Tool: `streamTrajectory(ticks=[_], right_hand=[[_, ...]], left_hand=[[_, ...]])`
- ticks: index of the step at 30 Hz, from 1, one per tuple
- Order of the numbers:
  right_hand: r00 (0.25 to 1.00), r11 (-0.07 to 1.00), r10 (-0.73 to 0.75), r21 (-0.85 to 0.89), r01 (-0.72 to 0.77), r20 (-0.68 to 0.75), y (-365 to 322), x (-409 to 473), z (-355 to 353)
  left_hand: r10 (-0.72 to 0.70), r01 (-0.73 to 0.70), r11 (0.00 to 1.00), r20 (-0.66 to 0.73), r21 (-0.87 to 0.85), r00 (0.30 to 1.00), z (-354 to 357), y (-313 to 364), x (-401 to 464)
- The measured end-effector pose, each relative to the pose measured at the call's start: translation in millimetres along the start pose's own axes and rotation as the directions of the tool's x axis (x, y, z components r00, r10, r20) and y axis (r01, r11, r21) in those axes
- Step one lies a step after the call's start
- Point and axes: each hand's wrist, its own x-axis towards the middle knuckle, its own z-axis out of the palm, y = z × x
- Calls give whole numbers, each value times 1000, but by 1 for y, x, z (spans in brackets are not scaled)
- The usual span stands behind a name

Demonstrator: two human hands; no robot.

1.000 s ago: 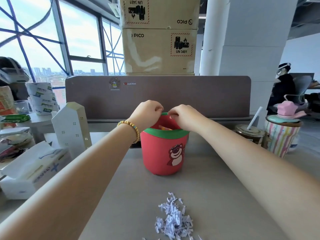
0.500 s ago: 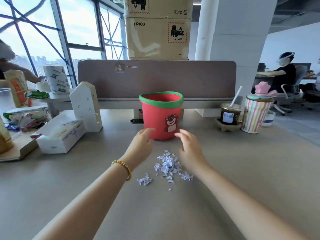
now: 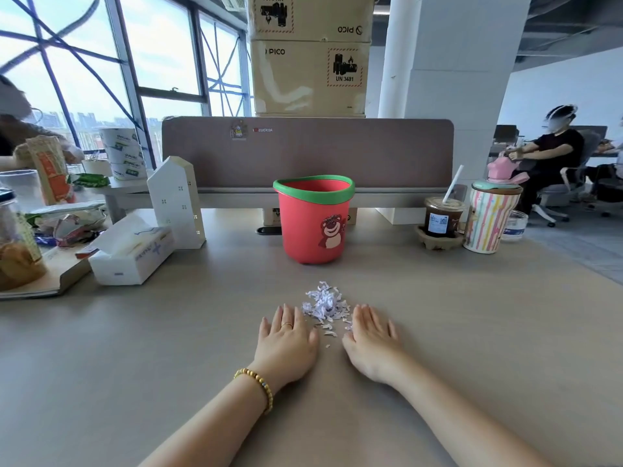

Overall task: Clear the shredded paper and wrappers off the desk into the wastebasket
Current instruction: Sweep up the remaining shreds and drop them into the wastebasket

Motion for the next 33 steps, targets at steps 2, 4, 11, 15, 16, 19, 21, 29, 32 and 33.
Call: streamTrajectory(ticks=[2,4,11,15,16,19,21,29,32,33], right_hand=[[999,999,-31,-40,31,16,-2,2,-3],[997,995,-65,-66,68,47,-3,8,-7],[983,887,-130,427,175,-133,6,47,-12],[985,685,-89,709,168,-147,16,65,-18],[984,685,-101,707,177,-148,17,71,-18],[982,706,-127,683,186,-137,11,86,-19],[983,750,-142,637,181,-113,7,94,-20],[977,734,-207,651,192,-54,6,103,-19],[972,665,-232,722,192,-46,8,94,-17],[971,671,-233,716,195,-46,8,89,-18]], left_hand=[[18,-18,1000,12,-24,1000,-2,4,3],[43,-42,998,14,-37,999,-3,7,7],[108,-108,994,14,-5,994,-3,7,29],[126,-126,992,16,13,992,-4,6,43],[123,-123,992,9,8,992,-4,5,46],[122,-123,992,-14,-5,992,-4,3,55],[144,-145,989,-22,-21,989,-5,2,57],[330,-317,943,193,-97,924,-22,-16,48],[306,-298,952,177,-74,935,-20,-16,46],[295,-286,955,151,-80,943,-19,-14,47]])
